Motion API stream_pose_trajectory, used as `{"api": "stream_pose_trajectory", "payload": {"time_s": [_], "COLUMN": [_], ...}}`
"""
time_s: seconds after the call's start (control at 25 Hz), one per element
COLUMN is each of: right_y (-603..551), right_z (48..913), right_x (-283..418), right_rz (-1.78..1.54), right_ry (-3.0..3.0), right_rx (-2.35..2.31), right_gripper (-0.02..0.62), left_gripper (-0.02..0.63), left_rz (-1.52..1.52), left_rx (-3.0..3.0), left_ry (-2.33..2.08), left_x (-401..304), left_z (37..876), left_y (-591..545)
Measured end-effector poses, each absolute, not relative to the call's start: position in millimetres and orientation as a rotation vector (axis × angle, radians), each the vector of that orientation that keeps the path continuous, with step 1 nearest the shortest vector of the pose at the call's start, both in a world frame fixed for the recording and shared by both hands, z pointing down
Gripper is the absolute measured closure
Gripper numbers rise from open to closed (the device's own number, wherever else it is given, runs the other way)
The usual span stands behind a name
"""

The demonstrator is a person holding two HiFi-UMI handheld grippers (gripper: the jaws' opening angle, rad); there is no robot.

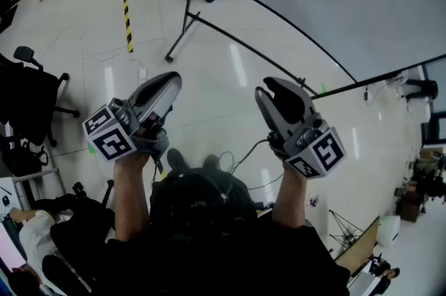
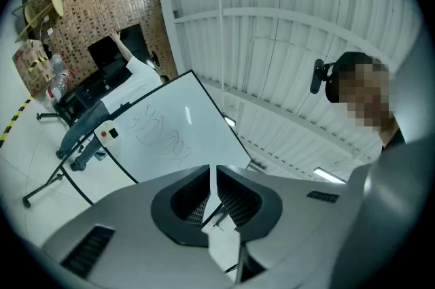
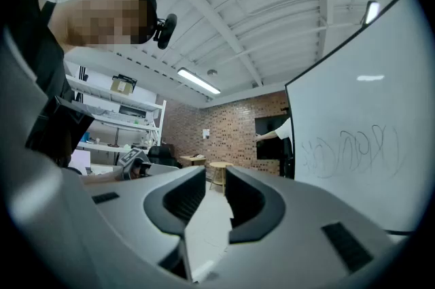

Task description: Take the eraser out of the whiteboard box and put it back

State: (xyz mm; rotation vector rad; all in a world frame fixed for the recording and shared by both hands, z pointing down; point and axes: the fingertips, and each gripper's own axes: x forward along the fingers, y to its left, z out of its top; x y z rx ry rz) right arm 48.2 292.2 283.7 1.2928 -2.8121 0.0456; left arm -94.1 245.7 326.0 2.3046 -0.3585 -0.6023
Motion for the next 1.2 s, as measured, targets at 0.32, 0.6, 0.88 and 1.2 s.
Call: {"api": "stream_pose_trajectory", "payload": {"time_s": [0.32,0.6,0.88,1.2], "right_y": [279.5,246.1,176.2,86.1], "right_z": [287.8,301.2,306.8,297.9], "right_x": [36.9,46.5,66.3,109.5], "right_rz": [0.069,0.115,0.119,0.118], "right_ry": [-2.798,-2.813,-2.895,-2.955], "right_rx": [1.318,1.309,1.227,1.126], "right_gripper": [0.48,0.48,0.48,0.48], "left_gripper": [0.591,0.591,0.591,0.591], "left_rz": [-0.622,-0.6,-0.599,-0.595], "left_rx": [2.272,2.251,2.274,2.305], "left_ry": [-0.392,-0.431,-0.532,-0.611], "left_x": [-121.5,-118.7,-104.9,-57.4], "left_z": [334.4,346.9,344.1,324.1], "left_y": [229.8,203.8,149.9,75.4]}}
